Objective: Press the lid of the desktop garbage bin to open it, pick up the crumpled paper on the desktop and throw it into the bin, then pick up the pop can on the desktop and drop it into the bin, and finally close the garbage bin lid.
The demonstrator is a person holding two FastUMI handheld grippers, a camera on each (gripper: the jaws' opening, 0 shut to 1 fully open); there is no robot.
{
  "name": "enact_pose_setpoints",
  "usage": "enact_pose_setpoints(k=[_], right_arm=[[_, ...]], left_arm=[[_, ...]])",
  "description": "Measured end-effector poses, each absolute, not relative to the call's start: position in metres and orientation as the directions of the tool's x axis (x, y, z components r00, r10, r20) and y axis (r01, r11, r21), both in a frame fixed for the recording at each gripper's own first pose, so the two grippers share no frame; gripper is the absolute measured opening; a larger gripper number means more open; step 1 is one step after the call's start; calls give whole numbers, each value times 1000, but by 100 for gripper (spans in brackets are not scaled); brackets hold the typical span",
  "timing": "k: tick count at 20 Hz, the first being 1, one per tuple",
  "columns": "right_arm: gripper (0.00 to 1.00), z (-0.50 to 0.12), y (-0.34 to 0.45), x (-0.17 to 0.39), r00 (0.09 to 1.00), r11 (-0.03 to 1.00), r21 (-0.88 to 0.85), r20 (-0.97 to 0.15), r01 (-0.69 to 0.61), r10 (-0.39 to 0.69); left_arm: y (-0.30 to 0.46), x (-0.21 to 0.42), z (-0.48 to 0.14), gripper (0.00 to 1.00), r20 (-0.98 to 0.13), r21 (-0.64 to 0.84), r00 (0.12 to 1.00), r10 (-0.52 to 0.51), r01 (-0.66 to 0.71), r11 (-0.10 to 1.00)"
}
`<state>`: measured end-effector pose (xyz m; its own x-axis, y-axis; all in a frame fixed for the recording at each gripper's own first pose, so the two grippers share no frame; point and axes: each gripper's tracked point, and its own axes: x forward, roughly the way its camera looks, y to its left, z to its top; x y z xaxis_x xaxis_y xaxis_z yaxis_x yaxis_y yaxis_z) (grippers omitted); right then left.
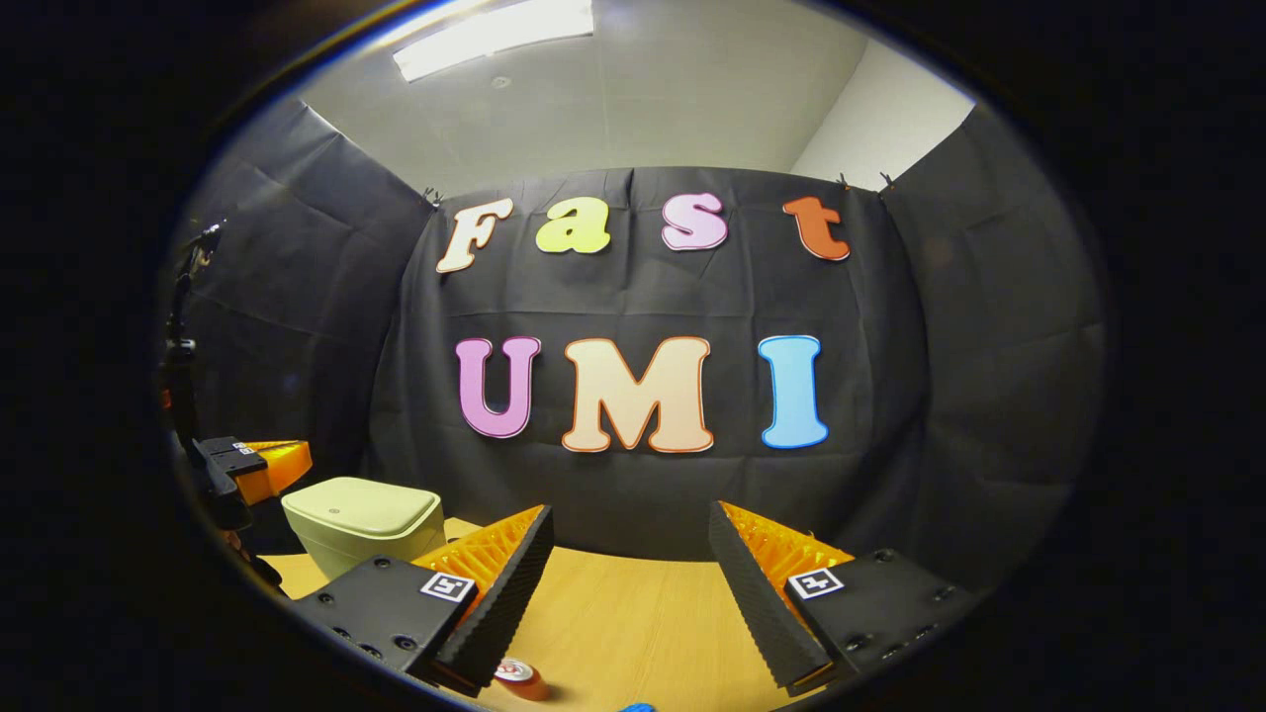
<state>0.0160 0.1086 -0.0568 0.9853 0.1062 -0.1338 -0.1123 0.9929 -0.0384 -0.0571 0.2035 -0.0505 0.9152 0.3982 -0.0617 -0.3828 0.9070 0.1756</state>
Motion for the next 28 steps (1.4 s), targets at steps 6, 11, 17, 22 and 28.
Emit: enact_pose_setpoints(k=[6, 11, 17, 22, 28], right_arm=[[98, -71, 128, 14, 983, 993, -87, -170, -85, 69], [98, -78, 127, 12, 980, 994, -97, -197, -47, 27], [98, -85, 109, 7, 976, 995, -101, -218, -25, 2], [98, -76, 85, 9, 978, 994, -98, -209, -37, 16], [98, -71, 56, 18, 978, 995, -68, -200, -69, 54]], left_arm=[[243, -49, -92, 0, -147, 165, 906, 396, -372, 913], [250, -46, -137, 0, -259, 124, 889, 377, -356, 926], [250, -45, -135, 0, -213, 171, 901, 379, -347, 922], [243, -44, -120, 0, -141, 185, 916, 375, -347, 919], [210, -30, -51, 0, -4, 171, 931, 364, -358, 918]])
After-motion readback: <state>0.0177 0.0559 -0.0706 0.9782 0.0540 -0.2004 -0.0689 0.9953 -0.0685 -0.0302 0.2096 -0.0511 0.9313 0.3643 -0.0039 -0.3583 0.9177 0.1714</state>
